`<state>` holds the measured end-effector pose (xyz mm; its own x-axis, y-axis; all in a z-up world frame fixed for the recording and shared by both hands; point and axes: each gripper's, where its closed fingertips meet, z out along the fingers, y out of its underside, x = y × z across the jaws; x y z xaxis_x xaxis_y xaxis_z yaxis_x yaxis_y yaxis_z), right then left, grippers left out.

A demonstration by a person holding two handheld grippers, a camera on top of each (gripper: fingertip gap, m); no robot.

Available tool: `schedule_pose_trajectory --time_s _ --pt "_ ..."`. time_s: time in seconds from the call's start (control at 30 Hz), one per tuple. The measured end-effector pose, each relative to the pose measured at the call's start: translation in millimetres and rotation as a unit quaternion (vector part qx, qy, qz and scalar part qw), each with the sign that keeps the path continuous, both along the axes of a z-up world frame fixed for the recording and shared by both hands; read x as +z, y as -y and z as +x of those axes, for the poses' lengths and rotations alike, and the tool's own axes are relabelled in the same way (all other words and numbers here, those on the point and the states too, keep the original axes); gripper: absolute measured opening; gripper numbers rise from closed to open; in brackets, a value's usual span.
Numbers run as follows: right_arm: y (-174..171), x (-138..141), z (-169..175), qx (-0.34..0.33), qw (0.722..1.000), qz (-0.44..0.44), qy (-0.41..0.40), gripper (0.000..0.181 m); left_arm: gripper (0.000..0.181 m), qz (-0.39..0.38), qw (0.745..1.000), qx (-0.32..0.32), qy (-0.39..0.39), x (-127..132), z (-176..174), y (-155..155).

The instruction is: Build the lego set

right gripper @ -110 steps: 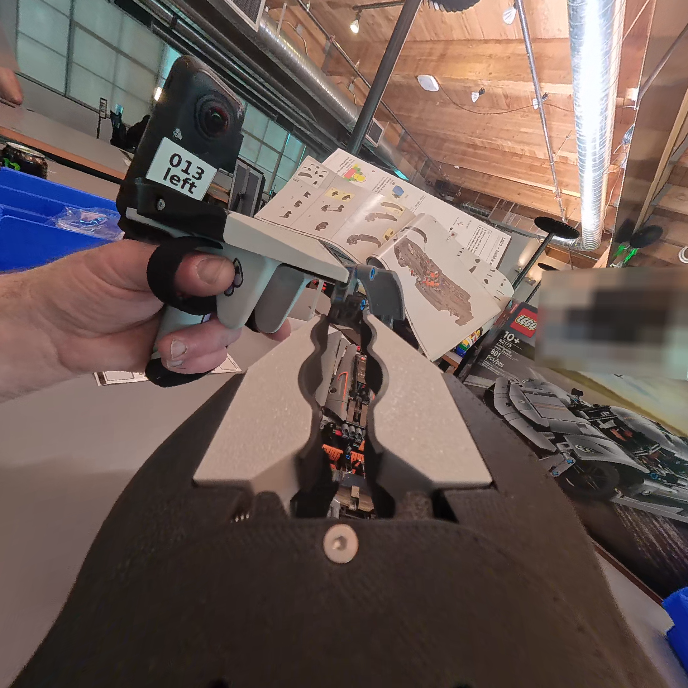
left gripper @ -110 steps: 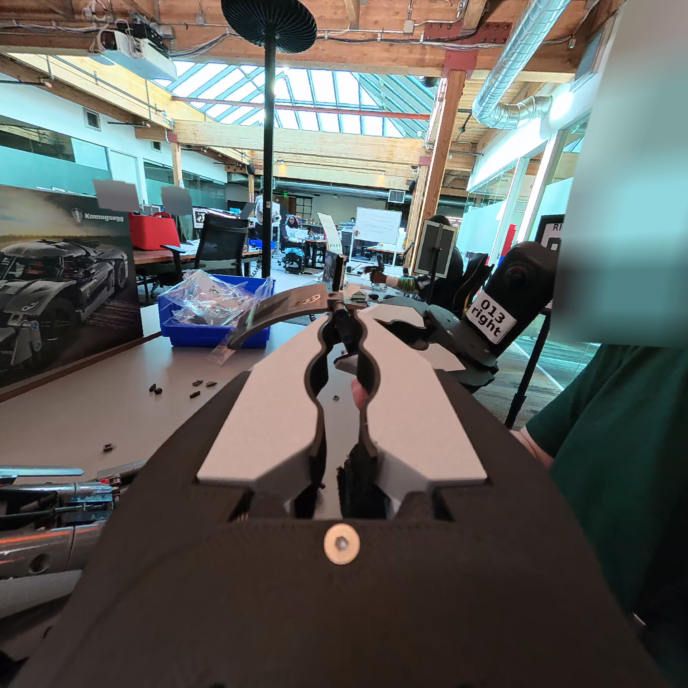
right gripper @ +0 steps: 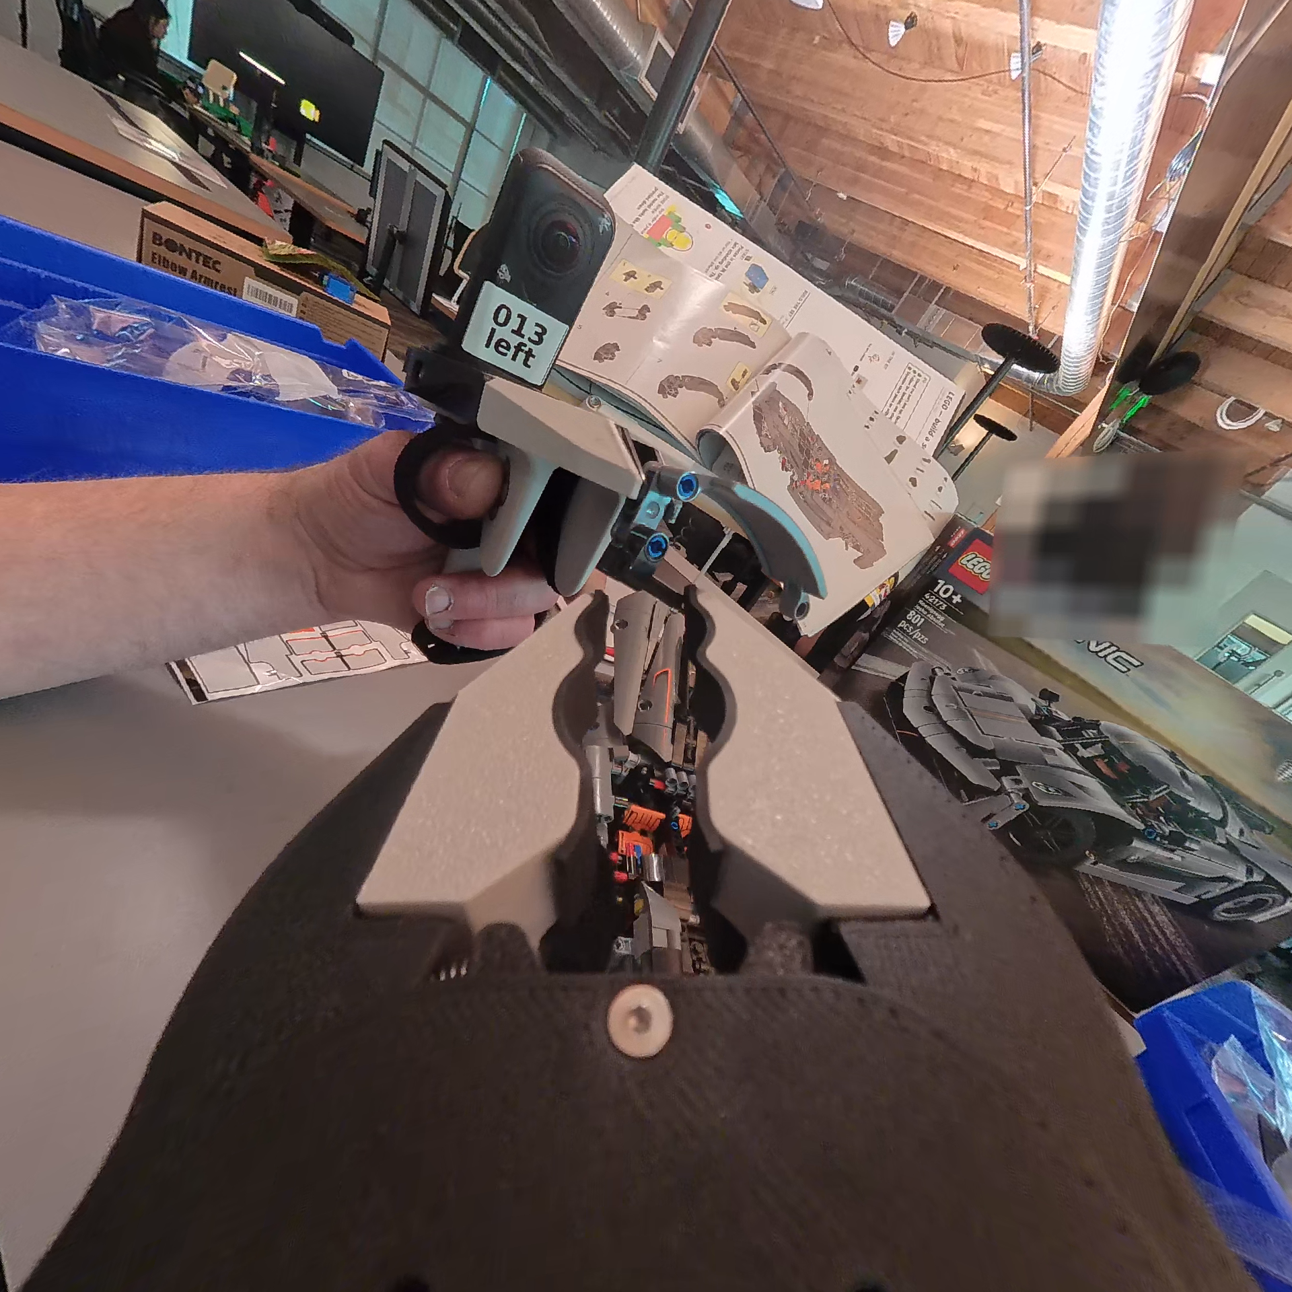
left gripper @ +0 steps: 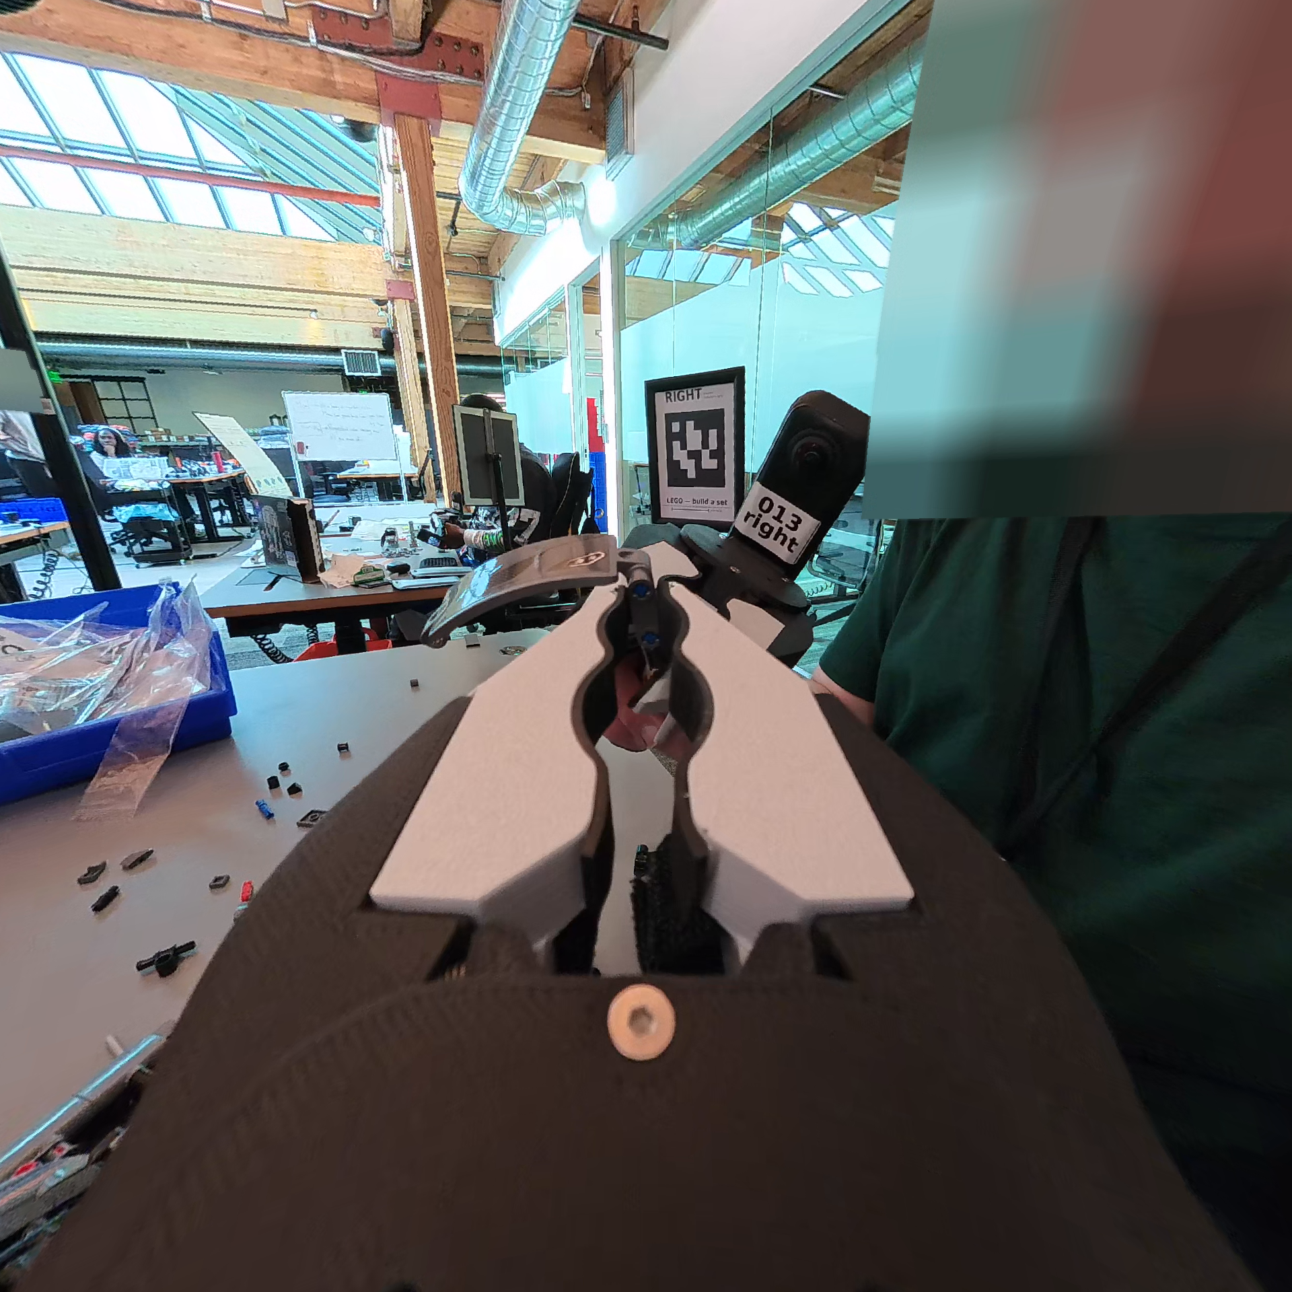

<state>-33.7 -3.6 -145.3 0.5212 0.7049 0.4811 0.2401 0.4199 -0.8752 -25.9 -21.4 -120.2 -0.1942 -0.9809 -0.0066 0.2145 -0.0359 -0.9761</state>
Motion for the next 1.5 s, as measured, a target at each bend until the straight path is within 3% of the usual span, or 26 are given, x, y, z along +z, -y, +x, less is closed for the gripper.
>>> schedule_pose_trajectory --time_s 0.77,1.2,1.5 --pt "4.9 2.7 1.6 0.011 1.0 0.001 -0.008 0.024 0.005 0.002 1.0 0.004 -0.006 -2.3 2.0 -1.3" --pt "12.9 -4.4 -3.2 0.099 0.99 -0.098 -0.027 0.015 0.006 0.015 1.0 0.001 -0.025 -8.9 7.8 2.3" --pt "16.5 -2.1 0.3 0.182 0.962 -0.19 -0.069 0.009 0.005 0.023 0.999 0.003 -0.033 -11.8 10.6 3.0"
